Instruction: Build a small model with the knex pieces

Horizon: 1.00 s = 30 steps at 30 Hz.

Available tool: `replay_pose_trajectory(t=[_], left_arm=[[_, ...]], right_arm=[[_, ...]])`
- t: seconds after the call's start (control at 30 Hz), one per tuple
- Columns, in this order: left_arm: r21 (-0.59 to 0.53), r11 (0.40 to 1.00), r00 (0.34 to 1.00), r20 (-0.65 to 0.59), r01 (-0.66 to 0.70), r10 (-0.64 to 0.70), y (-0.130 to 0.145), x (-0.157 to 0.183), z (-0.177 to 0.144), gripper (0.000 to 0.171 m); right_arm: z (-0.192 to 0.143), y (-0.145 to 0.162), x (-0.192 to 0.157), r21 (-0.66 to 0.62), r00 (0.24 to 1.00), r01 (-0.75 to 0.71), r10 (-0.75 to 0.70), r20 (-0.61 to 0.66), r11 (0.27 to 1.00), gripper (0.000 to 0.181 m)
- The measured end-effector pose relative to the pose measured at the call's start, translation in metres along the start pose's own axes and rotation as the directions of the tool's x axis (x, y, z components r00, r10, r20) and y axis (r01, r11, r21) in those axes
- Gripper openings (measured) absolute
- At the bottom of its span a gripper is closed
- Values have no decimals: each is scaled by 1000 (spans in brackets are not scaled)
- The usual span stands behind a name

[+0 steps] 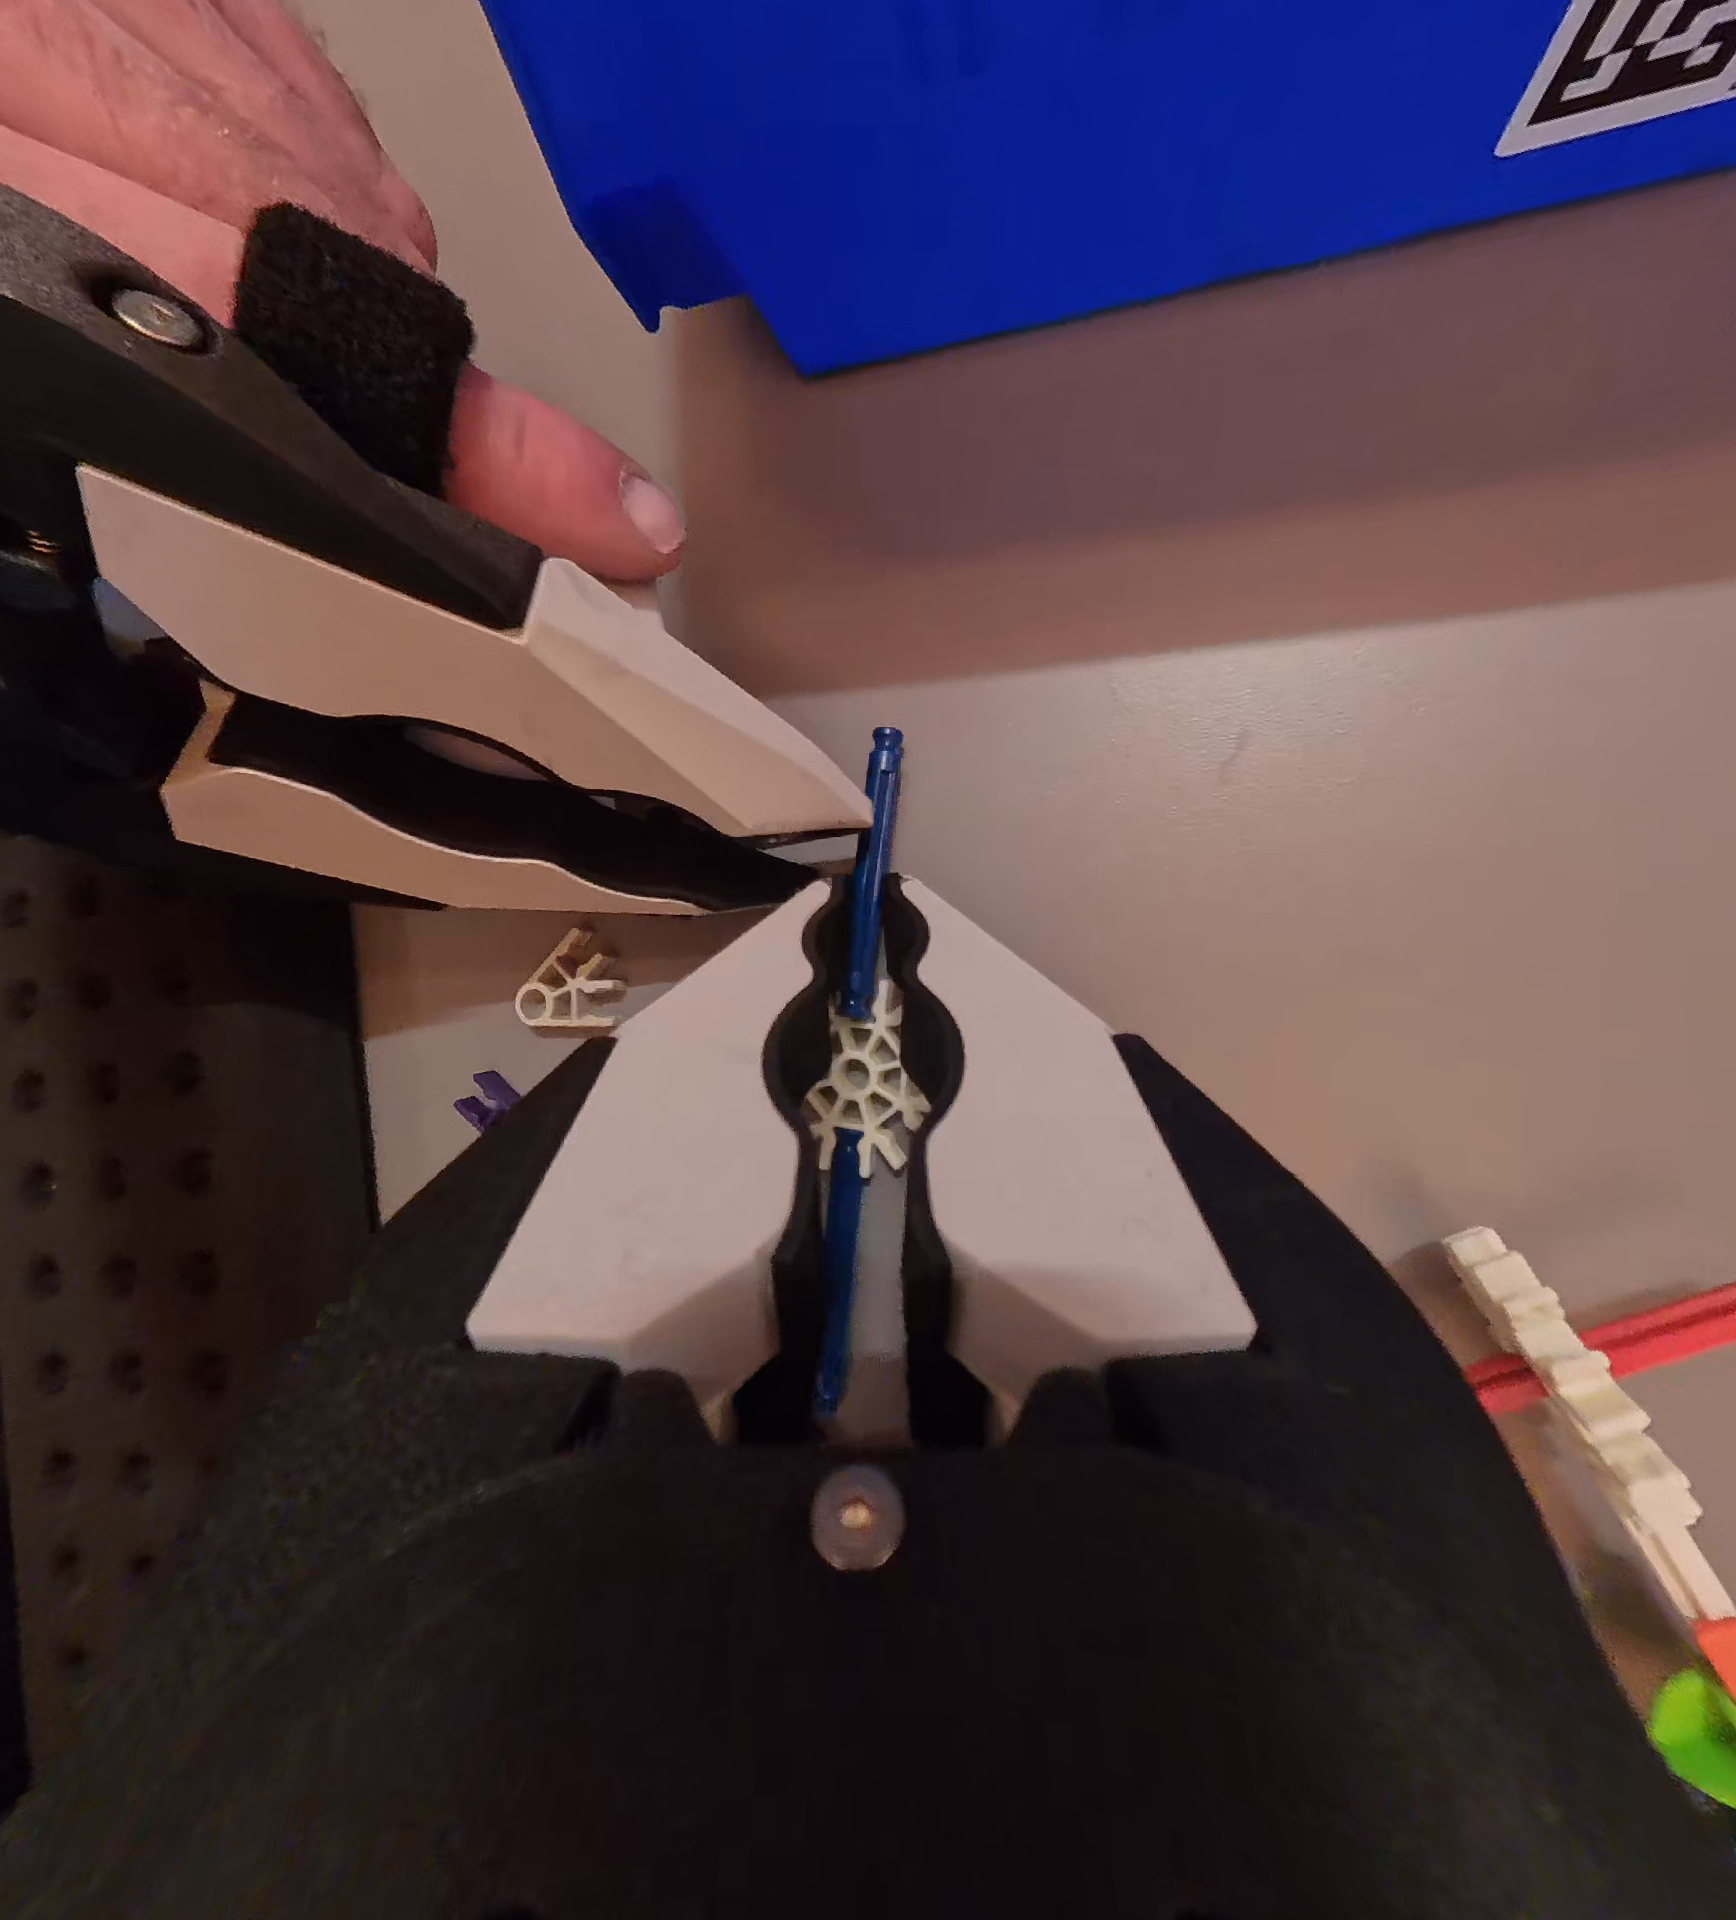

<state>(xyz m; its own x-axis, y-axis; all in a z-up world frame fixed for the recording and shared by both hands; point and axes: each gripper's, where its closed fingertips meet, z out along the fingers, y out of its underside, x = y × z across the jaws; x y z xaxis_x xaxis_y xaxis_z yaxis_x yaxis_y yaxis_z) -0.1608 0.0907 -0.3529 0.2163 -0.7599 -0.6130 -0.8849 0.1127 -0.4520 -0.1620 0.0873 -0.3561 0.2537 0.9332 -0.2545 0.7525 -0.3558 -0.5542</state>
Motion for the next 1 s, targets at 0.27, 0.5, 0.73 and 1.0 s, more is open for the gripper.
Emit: replay_pose_trajectory(t=[0.27,0.5,0.73,1.0], left_arm=[[6,1000,1000,7,0,0,0,0,0,15],[36,999,1000,0,-24,24,-7,5,1,11],[28,999,999,11,-41,40,-7,5,5,5],[41,998,999,1,-52,52,-12,3,6,10]], right_arm=[[-20,-1,5,6,998,40,-40,-51,999,13],[-17,15,-1,-72,987,139,-143,-68,988,0],[-17,13,2,-82,984,148,-155,-93,986,0],[-15,15,4,-95,984,140,-149,-99,986,2]])
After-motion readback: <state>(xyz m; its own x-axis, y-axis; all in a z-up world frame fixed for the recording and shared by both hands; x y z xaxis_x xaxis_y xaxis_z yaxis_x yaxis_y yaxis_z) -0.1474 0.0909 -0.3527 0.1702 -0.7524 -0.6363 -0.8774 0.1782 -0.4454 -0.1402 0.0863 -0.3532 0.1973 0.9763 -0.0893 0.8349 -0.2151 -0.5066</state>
